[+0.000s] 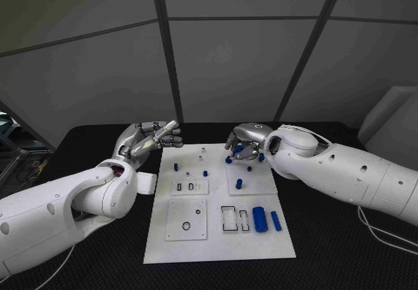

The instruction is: Assemble the parts on the task board

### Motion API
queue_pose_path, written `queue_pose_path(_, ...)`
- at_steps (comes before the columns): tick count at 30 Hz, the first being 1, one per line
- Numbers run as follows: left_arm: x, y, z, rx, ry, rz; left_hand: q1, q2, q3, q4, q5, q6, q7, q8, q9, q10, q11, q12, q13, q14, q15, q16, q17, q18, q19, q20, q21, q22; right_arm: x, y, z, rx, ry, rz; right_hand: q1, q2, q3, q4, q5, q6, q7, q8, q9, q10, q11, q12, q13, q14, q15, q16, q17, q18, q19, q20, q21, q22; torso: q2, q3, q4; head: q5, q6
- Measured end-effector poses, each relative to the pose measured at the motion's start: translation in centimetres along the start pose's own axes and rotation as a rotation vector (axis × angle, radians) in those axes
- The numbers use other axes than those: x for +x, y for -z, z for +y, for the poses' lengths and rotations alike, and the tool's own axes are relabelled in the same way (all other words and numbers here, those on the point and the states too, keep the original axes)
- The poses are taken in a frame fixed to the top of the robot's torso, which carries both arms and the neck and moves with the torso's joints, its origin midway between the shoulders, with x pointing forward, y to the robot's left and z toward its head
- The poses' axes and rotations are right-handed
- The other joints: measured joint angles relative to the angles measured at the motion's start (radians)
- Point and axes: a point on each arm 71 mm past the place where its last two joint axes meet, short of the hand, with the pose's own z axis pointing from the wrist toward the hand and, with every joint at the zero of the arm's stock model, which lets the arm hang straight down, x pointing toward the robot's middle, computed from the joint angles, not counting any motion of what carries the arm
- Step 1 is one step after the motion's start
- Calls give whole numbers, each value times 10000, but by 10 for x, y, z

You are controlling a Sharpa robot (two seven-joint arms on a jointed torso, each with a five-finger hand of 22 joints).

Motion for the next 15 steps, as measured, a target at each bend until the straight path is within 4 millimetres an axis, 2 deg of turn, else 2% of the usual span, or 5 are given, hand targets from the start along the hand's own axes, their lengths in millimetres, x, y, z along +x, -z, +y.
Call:
queue_pose_path(1, 0, 0, 0, -4, 7, 19, 0, 0, 0, 0, 0, 0, 0, -30, 0, 0, 0, 0, 0, 0, 0, 0, 10, -518, -1, 1, 0, -6, 0, -1, 1, 23, 65, 33, 31, -31, 27, 27, 0, 0, 0, -26, 3, 0, 0, 0, 0, 0, 0, 164, 171, 1, -38, 38, 79, 52, 9, -2, 1, -1, 0)
queue_pose_path(15, 4, 2, -2, -23, 94, 225, -29, -29, 0, 0, 0, -1, 0, -35, 1, 0, 0, -37, 1, 0, 0, -60, 21, -492, -1, 0, -1, -24, 4, -9, 4, 316, 555, 445, 77, -76, 164, 164, 0, -33, -33, -39, 13, 1, 1, 36, 1, 0, 1, 1104, 1155, 0, -178, 34, 527, 361, 70, -5, 15, 48, -79)
